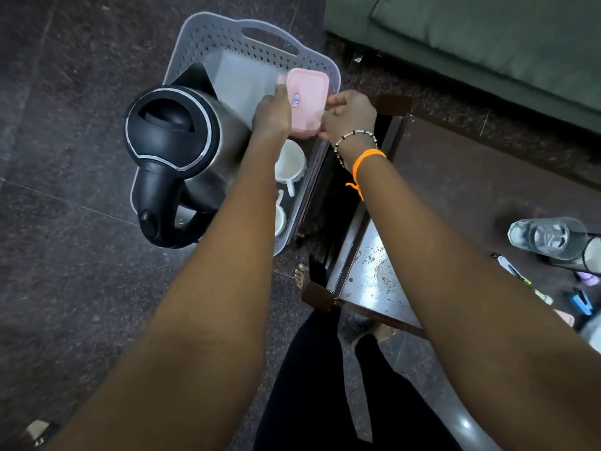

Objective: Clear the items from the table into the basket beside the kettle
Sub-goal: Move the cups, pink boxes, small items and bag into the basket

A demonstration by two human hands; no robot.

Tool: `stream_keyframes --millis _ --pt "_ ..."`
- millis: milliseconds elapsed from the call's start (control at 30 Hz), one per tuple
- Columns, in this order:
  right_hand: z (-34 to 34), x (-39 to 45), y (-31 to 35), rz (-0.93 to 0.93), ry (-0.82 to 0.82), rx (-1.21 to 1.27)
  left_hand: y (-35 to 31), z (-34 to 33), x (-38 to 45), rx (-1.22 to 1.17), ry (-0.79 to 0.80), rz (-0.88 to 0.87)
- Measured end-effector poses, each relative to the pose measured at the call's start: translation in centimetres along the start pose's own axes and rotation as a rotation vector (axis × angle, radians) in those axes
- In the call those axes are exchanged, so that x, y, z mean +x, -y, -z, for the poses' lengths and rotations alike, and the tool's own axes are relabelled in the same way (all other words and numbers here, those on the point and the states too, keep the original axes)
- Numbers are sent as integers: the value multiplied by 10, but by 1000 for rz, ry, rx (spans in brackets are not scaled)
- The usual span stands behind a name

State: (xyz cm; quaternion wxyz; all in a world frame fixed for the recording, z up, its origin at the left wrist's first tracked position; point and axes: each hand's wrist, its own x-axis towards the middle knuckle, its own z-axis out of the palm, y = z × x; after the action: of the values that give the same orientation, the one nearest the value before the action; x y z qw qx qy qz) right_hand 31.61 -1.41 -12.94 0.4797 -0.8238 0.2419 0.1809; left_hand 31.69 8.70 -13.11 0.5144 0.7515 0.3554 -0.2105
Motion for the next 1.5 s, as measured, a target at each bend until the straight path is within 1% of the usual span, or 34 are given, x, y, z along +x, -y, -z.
stream_keyframes --millis 100,167,267,367,433,467,567,700,767,833,967,1067,1167,1233,1267,1333,1400,1500 --pt "-1 -9 1 57 -39 -193 6 -1 3 70 16 -42" --pt "3 -18 -1 102 -65 -226 10 -2 1 111 -5 -80" --pt "12 -28 -14 111 -17 -86 11 -6 -14 139 -133 -215" --pt "30 -38 -38 73 33 85 12 -16 -51 79 -289 -415" --pt "47 -48 -59 57 46 159 20 -33 -82 61 -317 -485" --pt "57 -54 -72 39 49 184 26 -45 -97 41 -292 -485" --pt "99 -72 -119 -58 65 239 49 -91 -143 20 -115 -396" --pt "160 -94 -191 -180 69 209 81 -159 -189 181 116 -284" --pt "201 -104 -236 -251 36 199 91 -203 -215 259 219 -279" --pt "227 -111 -274 -301 2 184 98 -234 -229 321 297 -273" --pt "295 -120 -352 -383 -104 35 108 -316 -258 436 446 -257" --pt "336 -123 -395 -319 -192 -153 113 -364 -266 531 539 -252" --pt "368 -120 -426 -363 -265 -251 122 -405 -267 617 651 -187" --pt "384 -114 -443 -406 -304 -270 129 -426 -268 685 676 -126" --pt "389 -110 -450 -422 -293 -274 132 -435 -268 736 674 -125" --pt "398 -102 -465 -453 -224 -255 135 -453 -272 818 686 -170" --pt "399 -94 -472 -463 -174 -194 136 -467 -274 839 723 -223" --pt "398 -85 -476 -395 -146 -163 138 -483 -273 904 764 -241"
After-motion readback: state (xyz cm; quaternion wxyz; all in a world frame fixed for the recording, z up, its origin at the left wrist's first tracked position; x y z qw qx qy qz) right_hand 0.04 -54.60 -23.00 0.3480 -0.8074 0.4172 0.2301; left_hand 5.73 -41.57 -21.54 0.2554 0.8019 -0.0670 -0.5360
